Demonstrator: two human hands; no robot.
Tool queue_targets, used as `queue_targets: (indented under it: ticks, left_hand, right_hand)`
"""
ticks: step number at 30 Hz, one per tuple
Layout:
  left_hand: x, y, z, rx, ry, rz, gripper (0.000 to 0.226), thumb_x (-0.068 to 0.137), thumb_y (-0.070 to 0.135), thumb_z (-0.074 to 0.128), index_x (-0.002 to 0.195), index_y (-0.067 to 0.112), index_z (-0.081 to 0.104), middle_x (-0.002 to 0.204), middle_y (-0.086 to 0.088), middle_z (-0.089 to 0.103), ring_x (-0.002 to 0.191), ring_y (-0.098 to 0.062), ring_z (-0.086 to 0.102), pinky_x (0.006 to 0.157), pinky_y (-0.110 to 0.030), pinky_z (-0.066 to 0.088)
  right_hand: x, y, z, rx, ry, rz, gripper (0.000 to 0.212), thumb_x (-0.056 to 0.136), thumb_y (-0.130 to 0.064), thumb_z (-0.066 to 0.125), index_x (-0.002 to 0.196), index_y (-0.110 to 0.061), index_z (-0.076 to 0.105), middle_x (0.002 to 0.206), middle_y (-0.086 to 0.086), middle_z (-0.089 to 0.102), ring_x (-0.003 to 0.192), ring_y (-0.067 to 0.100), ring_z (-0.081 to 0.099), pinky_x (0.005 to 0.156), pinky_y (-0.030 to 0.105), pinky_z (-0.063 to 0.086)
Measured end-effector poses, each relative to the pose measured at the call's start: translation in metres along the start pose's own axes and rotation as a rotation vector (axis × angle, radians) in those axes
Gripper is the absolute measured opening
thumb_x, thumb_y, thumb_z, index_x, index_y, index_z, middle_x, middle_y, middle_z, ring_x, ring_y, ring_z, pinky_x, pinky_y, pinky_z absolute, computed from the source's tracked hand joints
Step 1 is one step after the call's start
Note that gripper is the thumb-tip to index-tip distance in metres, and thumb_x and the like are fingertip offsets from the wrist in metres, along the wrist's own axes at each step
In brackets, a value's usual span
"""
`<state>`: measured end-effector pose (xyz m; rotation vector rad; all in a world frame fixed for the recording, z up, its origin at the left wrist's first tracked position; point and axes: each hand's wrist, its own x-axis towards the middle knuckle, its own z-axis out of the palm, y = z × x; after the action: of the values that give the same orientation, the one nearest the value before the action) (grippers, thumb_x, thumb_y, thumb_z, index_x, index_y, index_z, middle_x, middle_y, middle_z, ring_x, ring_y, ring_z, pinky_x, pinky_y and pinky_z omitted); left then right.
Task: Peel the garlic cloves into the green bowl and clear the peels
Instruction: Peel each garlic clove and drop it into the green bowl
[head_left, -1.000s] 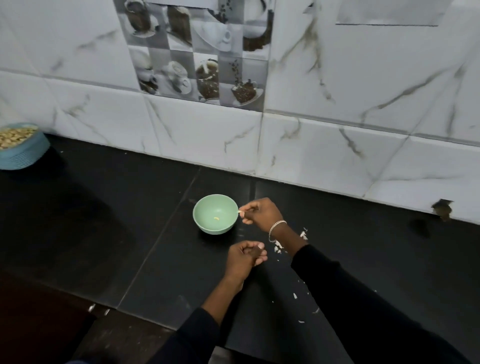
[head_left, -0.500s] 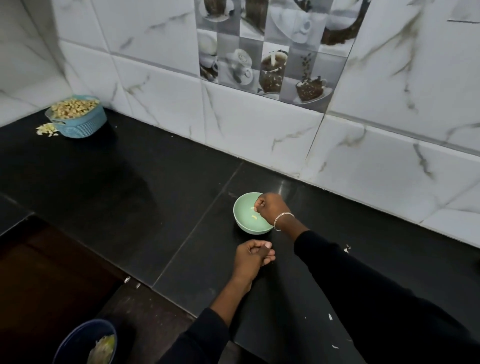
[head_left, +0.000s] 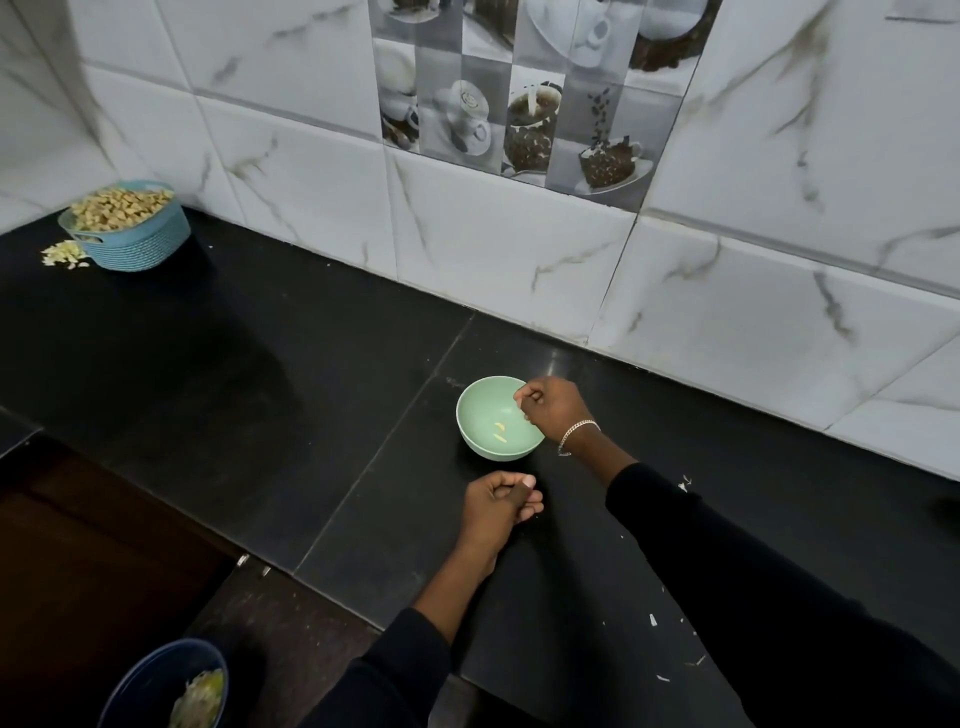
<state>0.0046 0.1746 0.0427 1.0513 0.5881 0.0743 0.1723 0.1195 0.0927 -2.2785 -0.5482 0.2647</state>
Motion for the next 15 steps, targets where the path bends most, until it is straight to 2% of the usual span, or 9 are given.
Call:
queue_targets:
  ticks: [4, 7, 12, 15]
  left_hand:
    - [-0.002, -0.003, 0.011, 0.025, -0.026, 0.004, 0.009, 0.095, 0.009, 0.067, 0.096, 0.000, 0.067, 0.084, -0.020, 0.073, 0.071, -0.021, 0.072, 0.066, -0.023, 0.058]
    - [-0.003, -0.006, 0.022, 0.044, -0.049, 0.004, 0.009, 0.095, 0.009, 0.068, 0.096, 0.000, 0.067, 0.087, -0.023, 0.073, 0.073, -0.024, 0.072, 0.065, -0.022, 0.058]
    - [-0.007, -0.019, 0.051, 0.094, -0.116, -0.018, 0.007, 0.094, 0.008, 0.068, 0.096, 0.001, 0.068, 0.087, -0.022, 0.073, 0.077, -0.025, 0.072, 0.064, -0.021, 0.057]
    - [-0.010, -0.037, 0.077, 0.153, -0.179, -0.051, 0.009, 0.094, 0.010, 0.069, 0.097, 0.002, 0.069, 0.089, -0.022, 0.074, 0.080, -0.027, 0.073, 0.069, -0.025, 0.059]
  right_hand:
    - [-0.034, 0.008, -0.040, 0.136, 0.063, -0.006, 0.011, 0.085, -0.004, 0.066, 0.084, -0.009, 0.075, 0.072, 0.006, 0.073, 0.061, 0.017, 0.071, 0.062, 0.032, 0.060]
    - [-0.075, 0.032, -0.073, 0.244, 0.132, 0.043, 0.005, 0.086, -0.008, 0.073, 0.084, -0.012, 0.072, 0.072, 0.010, 0.073, 0.059, 0.017, 0.068, 0.057, 0.027, 0.057]
    - [-0.156, 0.092, -0.116, 0.275, 0.277, 0.171, 0.005, 0.089, -0.008, 0.074, 0.084, -0.008, 0.071, 0.066, 0.008, 0.071, 0.056, 0.016, 0.066, 0.054, 0.024, 0.054]
    - [-0.206, 0.130, -0.135, 0.275, 0.335, 0.282, 0.007, 0.092, -0.009, 0.070, 0.085, -0.008, 0.070, 0.066, 0.011, 0.071, 0.057, 0.015, 0.065, 0.056, 0.027, 0.053]
